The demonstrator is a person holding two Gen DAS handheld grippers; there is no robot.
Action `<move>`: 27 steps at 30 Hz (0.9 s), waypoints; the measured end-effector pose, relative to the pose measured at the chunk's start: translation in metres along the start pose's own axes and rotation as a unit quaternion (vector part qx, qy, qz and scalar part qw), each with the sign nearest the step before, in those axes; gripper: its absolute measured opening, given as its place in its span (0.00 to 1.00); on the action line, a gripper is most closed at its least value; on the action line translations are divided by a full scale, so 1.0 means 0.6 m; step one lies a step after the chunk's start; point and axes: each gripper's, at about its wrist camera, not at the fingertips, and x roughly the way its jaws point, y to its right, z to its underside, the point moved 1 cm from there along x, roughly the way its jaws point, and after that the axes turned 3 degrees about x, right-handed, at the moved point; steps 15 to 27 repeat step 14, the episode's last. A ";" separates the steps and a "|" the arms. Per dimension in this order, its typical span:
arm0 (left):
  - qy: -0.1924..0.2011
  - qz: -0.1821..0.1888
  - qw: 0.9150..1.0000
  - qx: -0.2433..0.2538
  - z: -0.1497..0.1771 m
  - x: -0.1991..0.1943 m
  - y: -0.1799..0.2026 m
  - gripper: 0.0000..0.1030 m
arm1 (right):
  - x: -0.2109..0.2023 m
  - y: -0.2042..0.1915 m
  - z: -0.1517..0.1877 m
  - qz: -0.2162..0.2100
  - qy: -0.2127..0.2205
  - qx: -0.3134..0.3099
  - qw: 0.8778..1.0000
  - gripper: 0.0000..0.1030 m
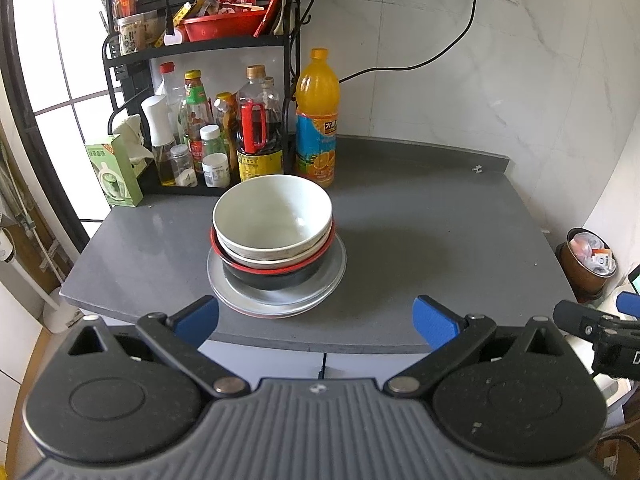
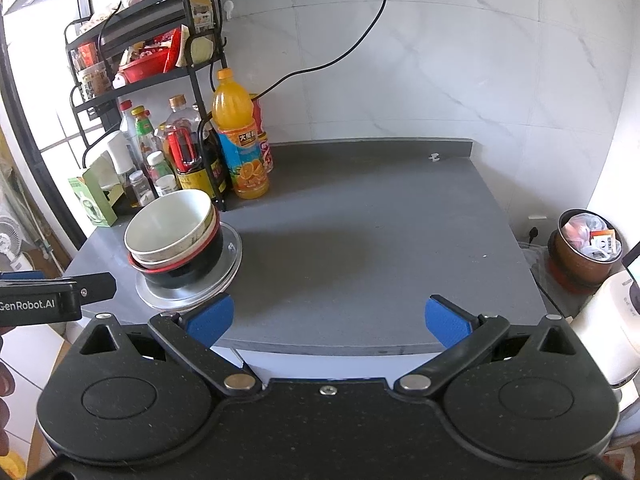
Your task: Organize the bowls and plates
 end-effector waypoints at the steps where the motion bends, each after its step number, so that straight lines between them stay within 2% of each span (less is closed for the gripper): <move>1: -0.001 -0.001 1.000 0.001 0.001 0.000 0.001 0.99 | 0.000 0.002 0.000 0.000 -0.001 0.002 1.000 1.00; 27: -0.005 0.001 1.000 0.003 0.003 0.008 0.009 0.99 | 0.012 0.005 -0.001 -0.002 -0.012 0.004 1.000 1.00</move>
